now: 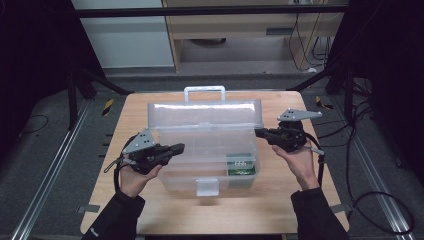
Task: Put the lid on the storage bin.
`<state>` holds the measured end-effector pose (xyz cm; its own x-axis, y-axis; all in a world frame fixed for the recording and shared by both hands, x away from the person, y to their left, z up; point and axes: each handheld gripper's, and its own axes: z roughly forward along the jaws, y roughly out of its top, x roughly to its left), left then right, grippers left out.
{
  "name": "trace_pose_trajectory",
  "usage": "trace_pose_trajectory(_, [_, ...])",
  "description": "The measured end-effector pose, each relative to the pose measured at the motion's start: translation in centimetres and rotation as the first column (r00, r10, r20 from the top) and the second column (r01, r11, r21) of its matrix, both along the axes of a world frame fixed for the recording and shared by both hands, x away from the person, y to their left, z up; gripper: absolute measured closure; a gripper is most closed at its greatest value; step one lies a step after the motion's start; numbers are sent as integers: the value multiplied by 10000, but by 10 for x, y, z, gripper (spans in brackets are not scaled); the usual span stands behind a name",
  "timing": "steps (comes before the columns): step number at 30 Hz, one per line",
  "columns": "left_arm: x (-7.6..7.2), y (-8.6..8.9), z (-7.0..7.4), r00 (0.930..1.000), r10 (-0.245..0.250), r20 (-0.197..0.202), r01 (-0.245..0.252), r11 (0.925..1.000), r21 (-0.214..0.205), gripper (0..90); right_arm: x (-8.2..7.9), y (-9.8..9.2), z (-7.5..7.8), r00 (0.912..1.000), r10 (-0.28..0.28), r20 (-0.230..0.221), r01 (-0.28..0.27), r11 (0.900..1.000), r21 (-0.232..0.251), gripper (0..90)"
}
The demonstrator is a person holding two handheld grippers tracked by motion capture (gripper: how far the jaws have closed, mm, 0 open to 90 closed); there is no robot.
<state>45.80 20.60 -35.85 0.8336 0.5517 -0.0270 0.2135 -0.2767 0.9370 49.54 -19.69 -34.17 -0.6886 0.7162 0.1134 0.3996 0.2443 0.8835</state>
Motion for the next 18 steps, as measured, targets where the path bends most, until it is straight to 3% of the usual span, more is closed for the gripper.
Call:
trace_pose_trajectory(7, [-5,12,-1,9981,611,113,-611,9981,-46,888,-10,0,-13,9997,-71,231,63,9994,349,900])
trace_pose_trajectory(9, [-7,15,-1,9969,767,163,-765,9970,-116,885,-10,0,-14,9999,19,157,-21,9999,100,900])
trace_pose_trajectory(18, [-11,28,-4,9864,1633,202,-1632,9866,-31,889,-11,3,-16,9995,20,324,-21,10000,25,900])
